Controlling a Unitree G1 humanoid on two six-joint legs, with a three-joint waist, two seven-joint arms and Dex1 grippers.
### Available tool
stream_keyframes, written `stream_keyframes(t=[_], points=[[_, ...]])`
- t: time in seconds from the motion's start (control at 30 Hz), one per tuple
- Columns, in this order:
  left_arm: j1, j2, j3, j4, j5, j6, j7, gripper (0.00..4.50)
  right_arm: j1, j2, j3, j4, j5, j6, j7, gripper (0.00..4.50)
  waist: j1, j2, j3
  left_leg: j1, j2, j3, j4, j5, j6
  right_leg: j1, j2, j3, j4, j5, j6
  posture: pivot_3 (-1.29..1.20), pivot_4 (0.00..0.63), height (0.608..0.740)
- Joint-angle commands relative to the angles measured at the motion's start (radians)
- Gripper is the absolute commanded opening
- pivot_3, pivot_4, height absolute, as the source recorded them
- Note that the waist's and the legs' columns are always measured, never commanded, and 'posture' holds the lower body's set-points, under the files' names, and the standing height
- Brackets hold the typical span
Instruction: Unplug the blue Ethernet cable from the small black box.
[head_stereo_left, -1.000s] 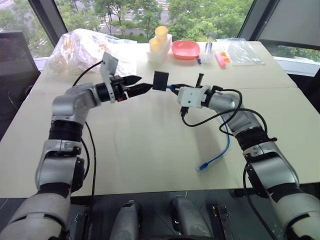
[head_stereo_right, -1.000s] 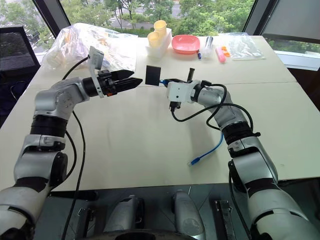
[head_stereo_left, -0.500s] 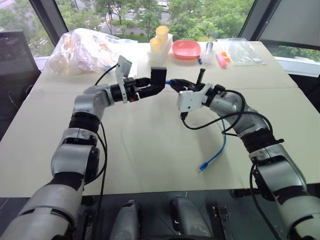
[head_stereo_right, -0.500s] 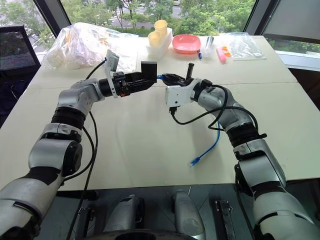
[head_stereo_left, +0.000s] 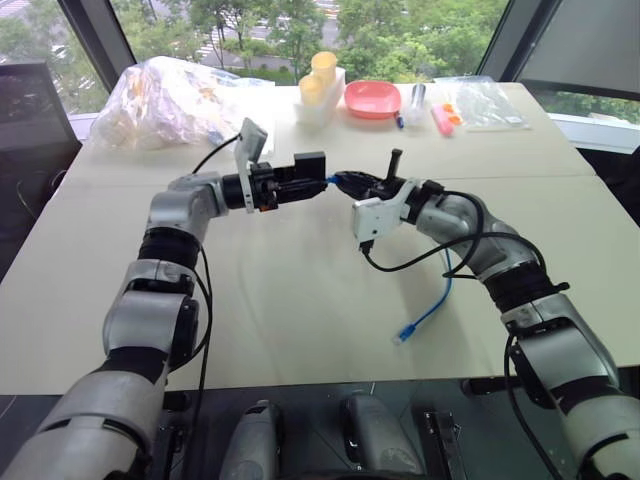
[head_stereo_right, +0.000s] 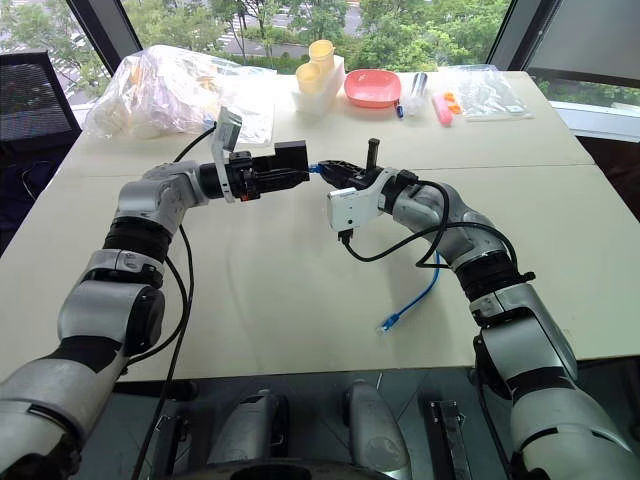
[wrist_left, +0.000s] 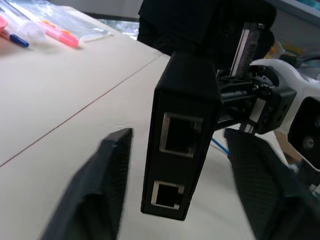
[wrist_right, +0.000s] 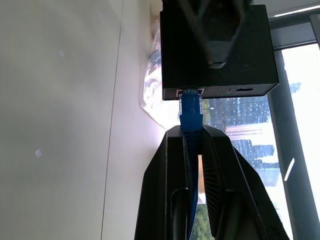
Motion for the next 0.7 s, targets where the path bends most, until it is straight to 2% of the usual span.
stream_keyframes(t=[0.03,0.1,0.4,0.47,0.5,0.53,0.63,0.7], points=[[-0.002,0.002,0.009,-0.051,0.0,-0.008,-0.014,1.22,-0.002,-0.001,-0.006,-0.037,0.005,-0.01,-0.017,0.0,0.0,0.0,0.0,0.0,0.0,0.0,0.0,0.0,0.0,0.0,0.0,0.0,0.0,0.0,0.0,0.0,0.15,0.735],[0.004,0.0,0.011,-0.056,0.002,-0.008,-0.008,0.49,0.0,-0.001,-0.006,-0.039,0.005,-0.008,-0.017,0.0,0.0,0.0,0.0,0.0,0.0,0.0,0.0,0.0,0.0,0.0,0.0,0.0,0.0,0.0,0.0,0.0,0.15,0.735],[0.016,-0.007,0.02,-0.057,0.012,-0.019,0.028,0.52,0.014,-0.005,0.004,-0.048,0.012,0.012,0.019,0.0,0.0,0.0,0.0,0.0,0.0,0.0,0.0,0.0,0.0,0.0,0.0,0.0,0.0,0.0,0.0,0.0,0.15,0.735],[0.023,-0.006,0.018,-0.062,0.012,-0.017,0.025,0.52,0.027,0.005,-0.013,-0.042,0.075,0.039,0.069,0.9,0.0,0.0,0.0,0.0,0.0,0.0,0.0,0.0,0.0,0.0,0.0,0.0,0.0,0.0,0.0,0.0,0.15,0.735],[0.027,-0.005,0.017,-0.064,0.012,-0.016,0.024,0.52,0.03,0.0,-0.015,-0.042,0.079,0.038,0.078,1.15,0.0,0.0,0.0,0.0,0.0,0.0,0.0,0.0,0.0,0.0,0.0,0.0,0.0,0.0,0.0,0.0,0.15,0.735],[0.029,-0.004,0.016,-0.066,0.013,-0.016,0.023,0.52,0.033,-0.004,-0.014,-0.044,0.081,0.037,0.084,1.74,0.0,0.0,0.0,0.0,0.0,0.0,0.0,0.0,0.0,0.0,0.0,0.0,0.0,0.0,0.0,0.0,0.15,0.735],[0.038,0.004,0.011,-0.072,0.016,-0.016,0.013,0.52,0.052,-0.023,-0.042,-0.053,0.093,0.064,0.077,3.09,0.001,0.0,0.0,0.0,0.0,0.0,0.0,0.0,0.0,0.0,0.0,0.0,0.0,0.0,0.0,0.0,0.15,0.735],[0.044,0.021,0.011,-0.047,0.025,-0.03,0.001,0.52,0.083,-0.04,-0.098,-0.074,0.199,0.176,0.169,4.12,0.003,0.0,0.0,0.0,0.0,0.0,0.0,0.0,0.0,0.0,0.0,0.0,0.0,0.0,0.0,0.0,0.15,0.735]])
